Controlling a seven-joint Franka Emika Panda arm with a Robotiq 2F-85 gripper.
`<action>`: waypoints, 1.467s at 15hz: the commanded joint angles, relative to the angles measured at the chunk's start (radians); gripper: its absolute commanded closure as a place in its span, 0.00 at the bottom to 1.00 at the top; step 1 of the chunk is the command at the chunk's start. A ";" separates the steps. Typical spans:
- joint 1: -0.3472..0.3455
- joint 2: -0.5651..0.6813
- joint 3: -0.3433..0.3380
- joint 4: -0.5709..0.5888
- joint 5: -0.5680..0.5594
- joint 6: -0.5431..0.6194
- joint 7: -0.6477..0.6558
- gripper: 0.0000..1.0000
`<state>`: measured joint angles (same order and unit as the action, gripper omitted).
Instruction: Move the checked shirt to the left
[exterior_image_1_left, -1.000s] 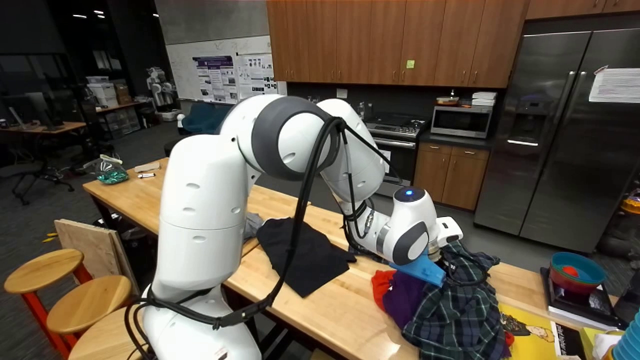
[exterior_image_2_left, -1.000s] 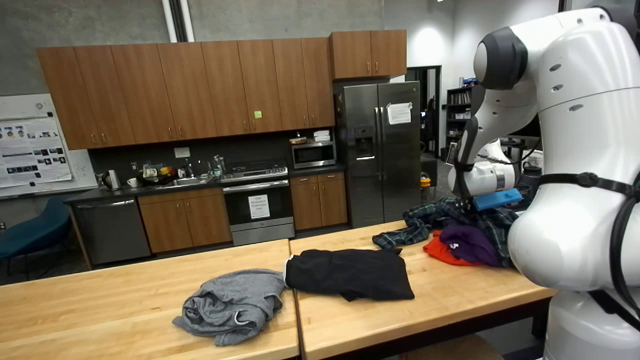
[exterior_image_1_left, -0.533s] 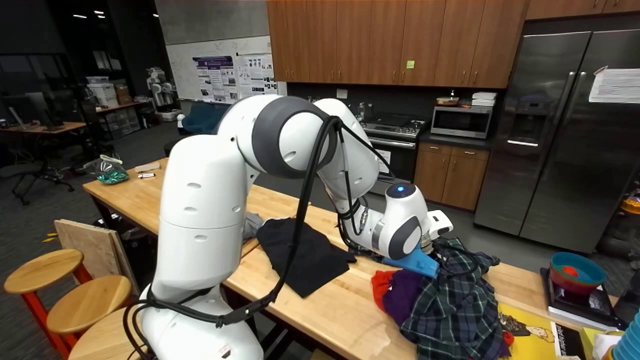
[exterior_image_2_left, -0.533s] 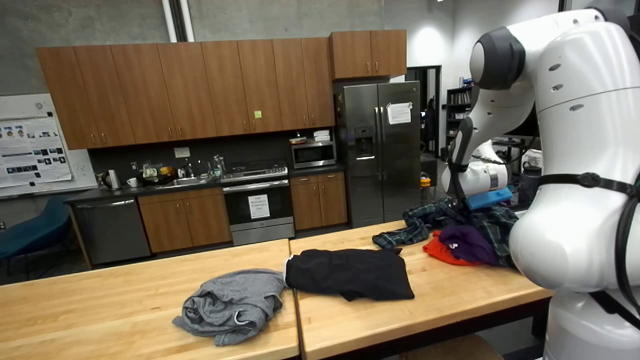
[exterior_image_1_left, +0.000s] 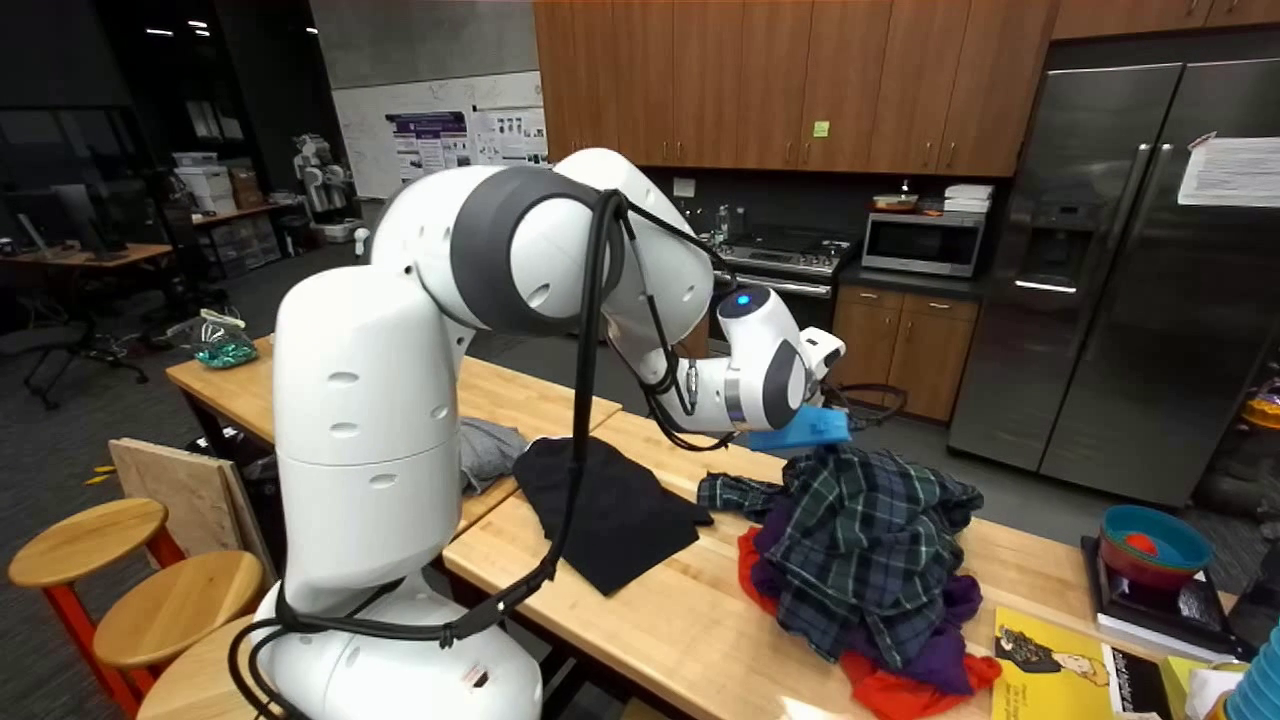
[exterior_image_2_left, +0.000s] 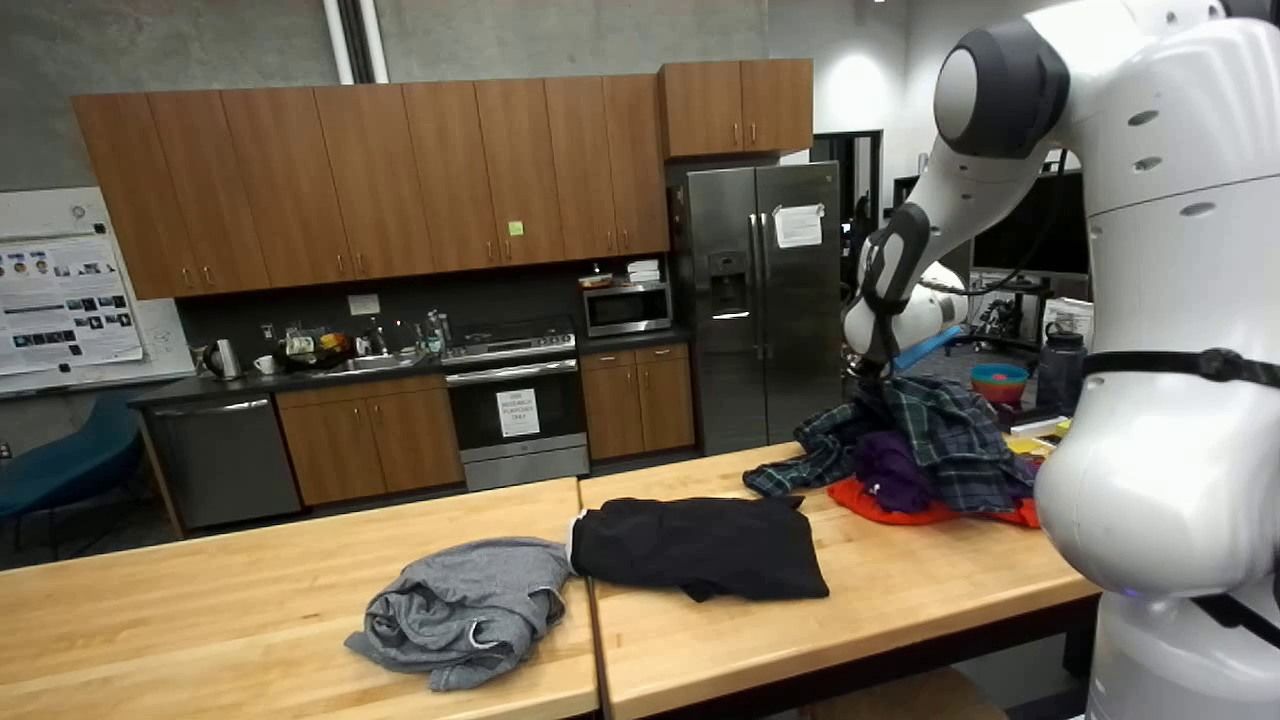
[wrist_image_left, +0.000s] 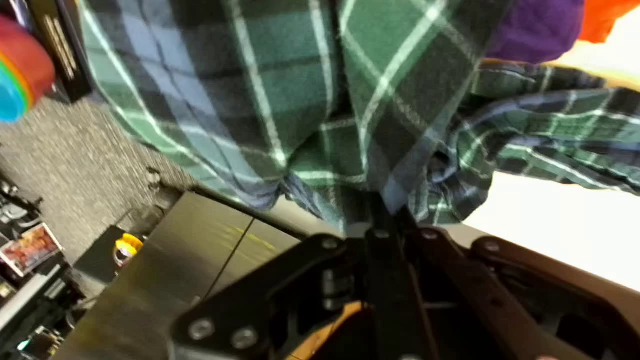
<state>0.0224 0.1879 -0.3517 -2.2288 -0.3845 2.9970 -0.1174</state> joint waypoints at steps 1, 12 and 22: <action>0.131 -0.122 -0.012 0.007 -0.207 -0.135 0.051 0.99; 0.317 -0.154 0.464 0.057 -0.518 -0.527 0.103 0.99; 0.533 0.100 0.784 0.501 -0.649 -0.936 -0.046 0.99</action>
<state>0.5120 0.1966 0.4048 -1.9020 -0.9864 2.1501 -0.0808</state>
